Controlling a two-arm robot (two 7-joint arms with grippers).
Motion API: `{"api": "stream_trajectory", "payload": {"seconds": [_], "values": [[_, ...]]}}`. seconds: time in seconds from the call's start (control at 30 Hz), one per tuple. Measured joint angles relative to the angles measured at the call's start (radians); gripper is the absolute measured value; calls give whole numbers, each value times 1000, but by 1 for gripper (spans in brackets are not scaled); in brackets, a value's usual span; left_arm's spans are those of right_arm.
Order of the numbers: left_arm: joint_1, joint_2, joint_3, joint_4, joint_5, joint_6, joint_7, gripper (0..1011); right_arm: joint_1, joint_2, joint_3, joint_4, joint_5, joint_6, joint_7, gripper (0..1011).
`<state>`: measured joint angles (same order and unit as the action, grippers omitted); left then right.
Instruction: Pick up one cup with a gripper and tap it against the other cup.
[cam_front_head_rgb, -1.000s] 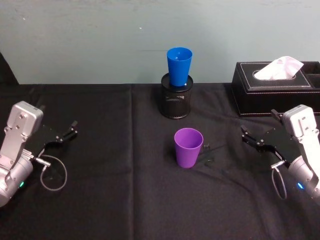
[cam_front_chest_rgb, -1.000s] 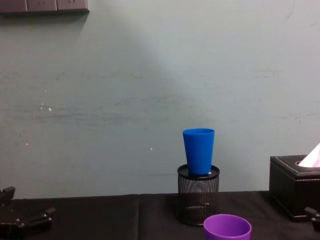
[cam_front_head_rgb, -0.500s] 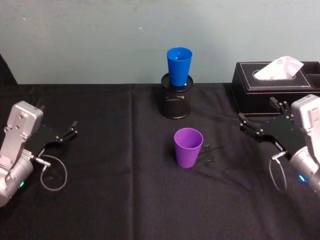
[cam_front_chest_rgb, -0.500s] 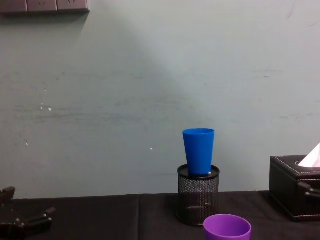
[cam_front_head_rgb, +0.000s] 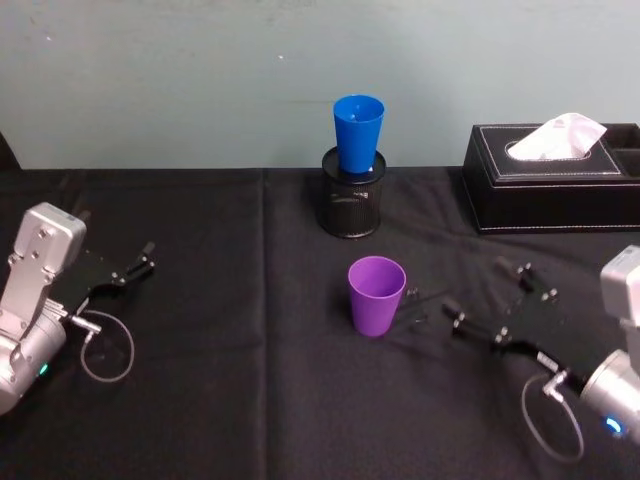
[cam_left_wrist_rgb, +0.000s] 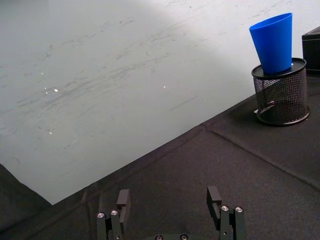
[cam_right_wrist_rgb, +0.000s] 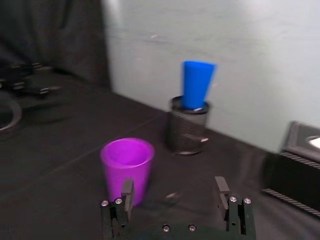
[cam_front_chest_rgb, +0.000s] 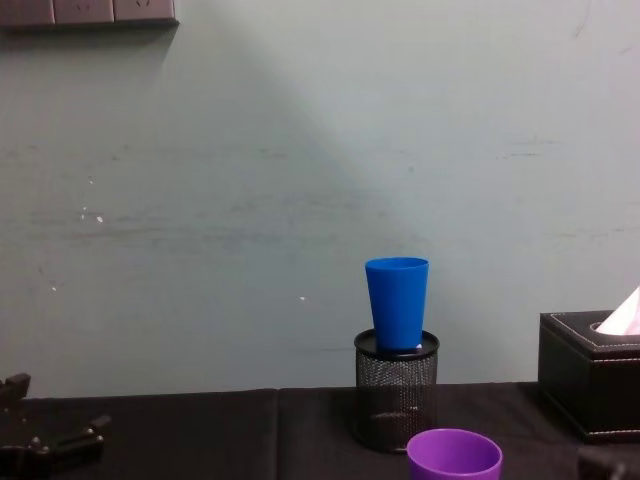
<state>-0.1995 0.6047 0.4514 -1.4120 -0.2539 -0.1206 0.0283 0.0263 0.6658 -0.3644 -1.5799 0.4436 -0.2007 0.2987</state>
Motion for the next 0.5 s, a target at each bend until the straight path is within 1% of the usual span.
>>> {"api": "stream_trajectory", "payload": {"seconds": [0.03, 0.13, 0.2, 0.33, 0.43, 0.5], "values": [[0, 0, 0, 0, 0, 0, 0, 1000, -6, 1, -6, 0, 4, -3, 25, 1000], [0, 0, 0, 0, 0, 0, 0, 1000, -7, -5, -20, 10, 7, -8, 68, 1000], [0, 0, 0, 0, 0, 0, 0, 1000, -2, -11, -27, 19, 7, -9, 86, 1000], [0, 0, 0, 0, 0, 0, 0, 1000, 23, -39, -44, 52, -4, -9, 121, 1000], [0, 0, 0, 0, 0, 0, 0, 1000, 41, -56, -53, 71, -12, -9, 136, 1000], [0, 0, 0, 0, 0, 0, 0, 1000, 64, -74, -62, 95, -22, -6, 149, 1000]]}}
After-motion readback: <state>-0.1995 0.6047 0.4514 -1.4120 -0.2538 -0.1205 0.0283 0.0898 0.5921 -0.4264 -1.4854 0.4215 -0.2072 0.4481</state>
